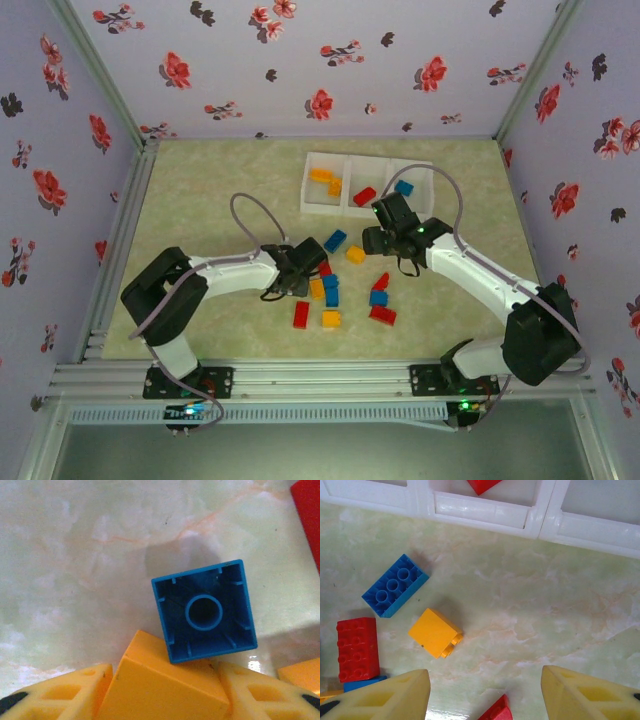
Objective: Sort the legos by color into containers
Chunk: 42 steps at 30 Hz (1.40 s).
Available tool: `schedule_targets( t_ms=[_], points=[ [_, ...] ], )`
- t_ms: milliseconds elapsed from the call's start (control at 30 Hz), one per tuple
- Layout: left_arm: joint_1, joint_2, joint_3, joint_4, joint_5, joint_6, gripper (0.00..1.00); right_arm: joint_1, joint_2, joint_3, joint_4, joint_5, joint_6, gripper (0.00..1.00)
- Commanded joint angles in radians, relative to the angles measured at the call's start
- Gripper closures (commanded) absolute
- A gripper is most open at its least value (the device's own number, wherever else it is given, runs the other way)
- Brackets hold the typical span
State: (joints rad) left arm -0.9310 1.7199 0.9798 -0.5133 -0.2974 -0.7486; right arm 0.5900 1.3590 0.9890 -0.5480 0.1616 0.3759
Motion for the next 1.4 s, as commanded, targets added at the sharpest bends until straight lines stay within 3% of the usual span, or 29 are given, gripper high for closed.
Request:
schedule_targets(
  t_ms=[0, 367, 667, 1067, 1367],
  points=[
    [0.008, 0.004, 0.019, -0.04, -0.034, 0.0, 0.55, 0.008, -0.01, 0.005, -0.014, 0.027, 0.02, 0.39],
    [0.016, -0.043, 0.127, -0.127, -0.073, 0.044, 0.6, 0.008, -0.014, -0.011, -0.004, 0.04, 0.022, 0.39],
    [0.086, -0.006, 0.332, -0.124, -0.076, 0.162, 0.6, 0.007, -0.055, -0.045, -0.007, 0.067, 0.027, 0.39],
    [0.239, 0.246, 0.713, -0.028, 0.016, 0.323, 0.6, -0.004, -0.132, -0.105, -0.026, 0.079, 0.035, 0.38],
    [0.303, 0.488, 1.038, -0.092, 0.115, 0.374, 0.58, -0.004, -0.177, -0.147, -0.035, 0.071, 0.048, 0.38]
  ],
)
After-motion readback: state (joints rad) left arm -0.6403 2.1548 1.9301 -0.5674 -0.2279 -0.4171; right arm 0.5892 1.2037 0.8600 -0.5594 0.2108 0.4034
